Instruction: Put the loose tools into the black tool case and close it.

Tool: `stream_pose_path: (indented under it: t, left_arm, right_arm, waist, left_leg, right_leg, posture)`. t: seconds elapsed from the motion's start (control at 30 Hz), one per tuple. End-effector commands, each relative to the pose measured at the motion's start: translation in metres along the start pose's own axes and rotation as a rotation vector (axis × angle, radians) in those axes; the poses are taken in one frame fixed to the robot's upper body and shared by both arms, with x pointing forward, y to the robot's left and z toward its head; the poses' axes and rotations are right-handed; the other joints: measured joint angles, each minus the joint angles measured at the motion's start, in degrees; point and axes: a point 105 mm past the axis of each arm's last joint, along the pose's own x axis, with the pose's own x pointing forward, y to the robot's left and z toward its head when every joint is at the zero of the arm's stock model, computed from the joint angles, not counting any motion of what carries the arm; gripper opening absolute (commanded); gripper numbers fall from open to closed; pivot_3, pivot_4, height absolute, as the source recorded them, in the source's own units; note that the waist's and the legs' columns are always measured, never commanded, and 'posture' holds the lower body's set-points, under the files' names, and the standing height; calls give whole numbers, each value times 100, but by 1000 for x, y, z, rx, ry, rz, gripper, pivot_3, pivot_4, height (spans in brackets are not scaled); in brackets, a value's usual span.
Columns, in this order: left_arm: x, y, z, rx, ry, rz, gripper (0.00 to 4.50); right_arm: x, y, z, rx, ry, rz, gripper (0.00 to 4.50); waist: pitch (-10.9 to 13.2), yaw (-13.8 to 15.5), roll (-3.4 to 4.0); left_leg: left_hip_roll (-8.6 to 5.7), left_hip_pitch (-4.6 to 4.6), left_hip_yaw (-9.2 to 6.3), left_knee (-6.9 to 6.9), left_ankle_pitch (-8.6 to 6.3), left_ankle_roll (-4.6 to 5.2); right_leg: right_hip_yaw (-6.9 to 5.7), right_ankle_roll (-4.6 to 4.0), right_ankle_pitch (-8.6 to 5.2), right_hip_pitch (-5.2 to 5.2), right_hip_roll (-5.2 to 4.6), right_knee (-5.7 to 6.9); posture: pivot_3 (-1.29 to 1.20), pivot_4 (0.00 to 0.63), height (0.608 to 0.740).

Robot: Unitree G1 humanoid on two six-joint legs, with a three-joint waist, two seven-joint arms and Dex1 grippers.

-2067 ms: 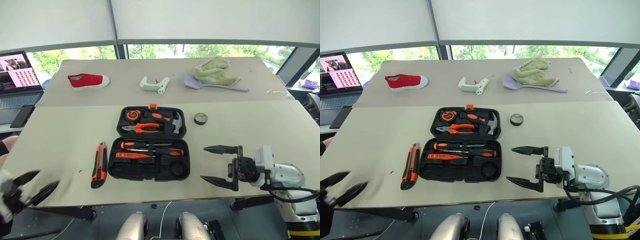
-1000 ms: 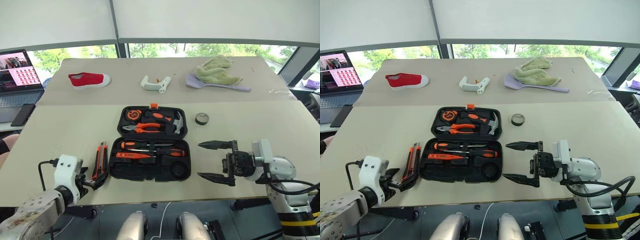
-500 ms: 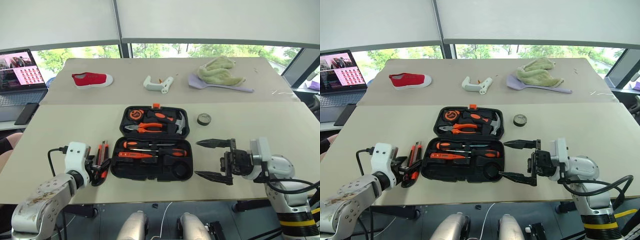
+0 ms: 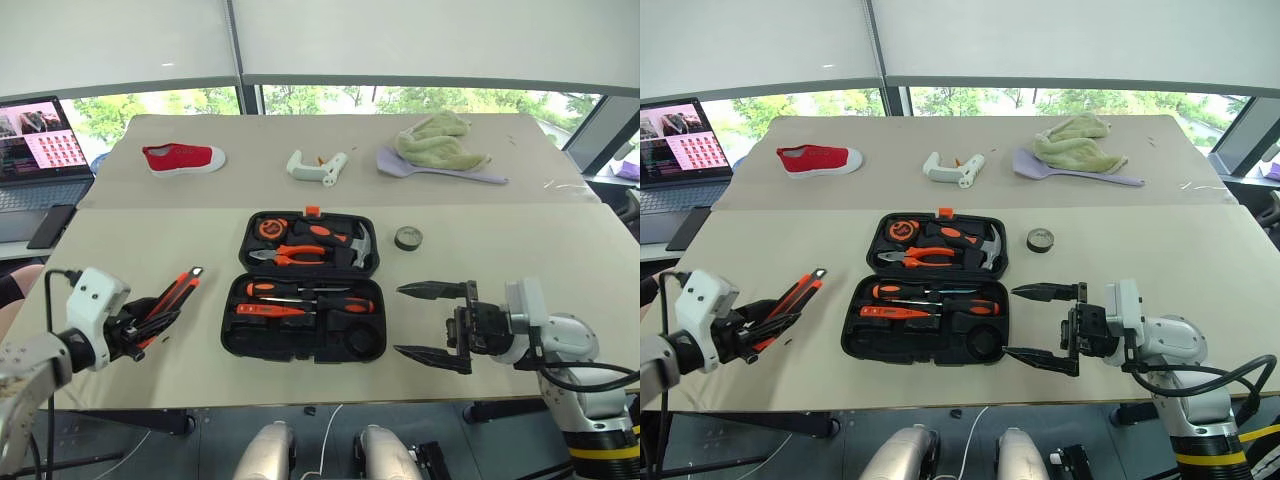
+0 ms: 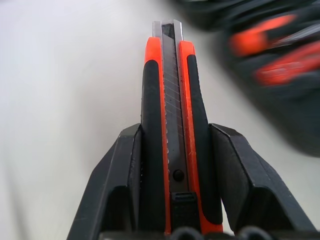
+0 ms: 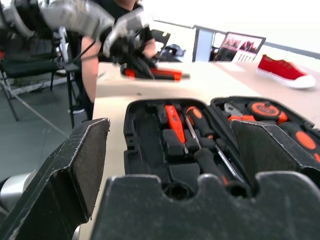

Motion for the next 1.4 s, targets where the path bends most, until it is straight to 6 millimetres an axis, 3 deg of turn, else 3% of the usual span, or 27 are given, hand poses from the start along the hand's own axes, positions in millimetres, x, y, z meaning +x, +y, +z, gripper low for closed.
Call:
stream_pose_path:
  t: [0.03, 0.2, 0.4, 0.83, 1.13, 1.17, 1.2, 1.3, 1.33, 1.4]
  left_arm:
    - [22, -39, 22, 145, -12, -339, 1600]
    - [55, -59, 26, 286, 49, -485, 1600]
    - [84, -56, 14, 366, 83, -488, 1600]
    - [93, -68, 2, 382, 101, -584, 1600]
    - [103, -80, 6, 367, 57, -645, 1600]
    - [103, -80, 6, 365, 53, -649, 2599]
    - [104, -79, 7, 366, 42, -644, 2758]
    - [105, -74, 19, 367, -48, -605, 3891]
    - [104, -71, 26, 353, -95, -586, 4146]
    - [101, -67, 35, 332, -158, -573, 4146]
  right_arm:
    - [-11, 0, 10, -28, 10, -21, 4500]
    - [-17, 5, 13, -29, 28, -47, 4500]
    - [-29, 20, 15, 0, 68, -95, 4500]
    - [-34, 32, 14, 21, 87, -134, 4500]
    - [-32, 30, 8, 27, 91, -144, 4500]
    - [-32, 30, 7, 27, 90, -144, 4500]
    - [-31, 29, 7, 28, 89, -145, 4500]
    - [-30, 27, 6, 27, 87, -146, 4500]
    - [-30, 27, 5, 26, 86, -148, 4500]
    - [-30, 26, 5, 24, 84, -151, 4500]
  waist:
    - [0, -11, 0]
    - [1, -73, 2]
    - [2, -122, 2]
    - [3, -122, 0]
    - [3, -82, -1]
    - [3, -79, -1]
    - [3, -75, 0]
    - [3, -61, -1]
    - [3, -63, -1]
    - [4, -68, -2]
  left_leg:
    - [1, -1, 0, 0, 0, 0]
    - [2, -33, 0, -1, 10, 19]
    - [-1, -62, 10, 4, 10, 20]
    - [-7, -52, 15, 20, 14, 26]
    - [-12, -19, 16, 21, 13, 29]
    - [-12, -18, 16, 21, 13, 29]
    - [-12, -15, 15, 21, 13, 29]
    - [-13, 7, 16, 21, 12, 30]
    - [-13, 7, 15, 21, 12, 31]
    - [-13, 7, 15, 21, 12, 31]
  right_leg:
    - [3, 1, 1, 0, -1, -2]
    - [-2, 4, 2, -32, 30, 6]
    - [-5, 5, 1, -78, 60, 38]
    - [-1, 17, -3, -69, 74, 61]
    - [-4, 29, -11, -23, 70, 54]
    - [-4, 29, -11, -22, 71, 53]
    - [-3, 29, -11, -20, 71, 54]
    - [-4, 30, -11, 3, 67, 51]
    - [-4, 30, -12, 4, 67, 49]
    - [-4, 30, -12, 3, 67, 48]
  posture:
    - [0, 150, 740]
    - [0, 150, 740]
    - [0, 150, 740]
    - [0, 150, 740]
    - [0, 150, 740]
    - [0, 150, 740]
    - [0, 150, 740]
    - [0, 150, 740]
    - [0, 150, 740]
    - [0, 150, 740]
